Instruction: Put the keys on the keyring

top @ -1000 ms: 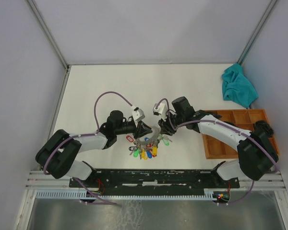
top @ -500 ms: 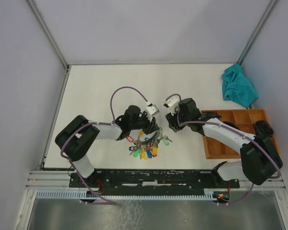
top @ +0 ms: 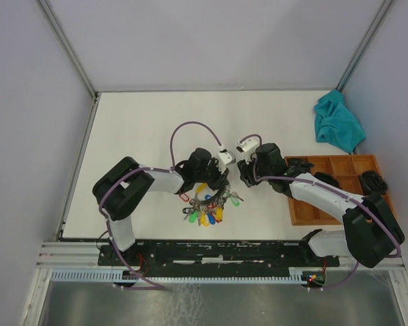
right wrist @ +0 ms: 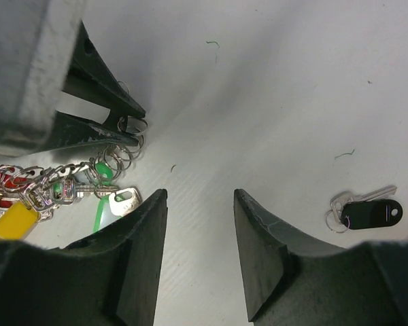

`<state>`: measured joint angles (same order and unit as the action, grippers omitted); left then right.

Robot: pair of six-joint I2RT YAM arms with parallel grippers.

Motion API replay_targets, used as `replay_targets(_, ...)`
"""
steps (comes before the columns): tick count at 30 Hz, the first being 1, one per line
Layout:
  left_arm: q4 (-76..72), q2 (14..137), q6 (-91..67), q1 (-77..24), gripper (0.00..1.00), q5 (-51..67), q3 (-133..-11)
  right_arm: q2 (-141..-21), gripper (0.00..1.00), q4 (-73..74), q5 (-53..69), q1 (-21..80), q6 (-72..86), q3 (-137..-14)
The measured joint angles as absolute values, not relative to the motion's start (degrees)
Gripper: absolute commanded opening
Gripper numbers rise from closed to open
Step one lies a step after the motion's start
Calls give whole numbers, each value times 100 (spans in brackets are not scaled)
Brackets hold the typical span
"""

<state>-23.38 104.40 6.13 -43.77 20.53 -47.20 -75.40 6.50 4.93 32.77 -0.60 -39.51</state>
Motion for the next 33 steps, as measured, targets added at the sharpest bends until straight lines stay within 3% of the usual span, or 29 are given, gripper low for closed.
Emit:
replay_targets(4, -2228, 10575, 703, -4407, 23, 1979, -4838, -7542, 51, 582, 558, 3275, -38, -3951)
replay_targets(10, -2099, 10600, 832, -4412, 3, 1918, -4915, -7550, 51, 502, 786, 3275, -49, -3951)
replay_targets(23, -1599, 9804, 840, -4176, 3, 2309, -4497, -7953, 51, 572, 1704, 3275, -370, -4117)
replay_targets(29, -1625, 9546, 836, -4077, 20, 2438, -4292, -8283, 51, 777, 2235, 3275, -720, -4497)
replay_targets(33, -1699, 9535, 827, -4036, 27, 2576, -4171, -8499, 51, 864, 2515, 3275, -919, -4674)
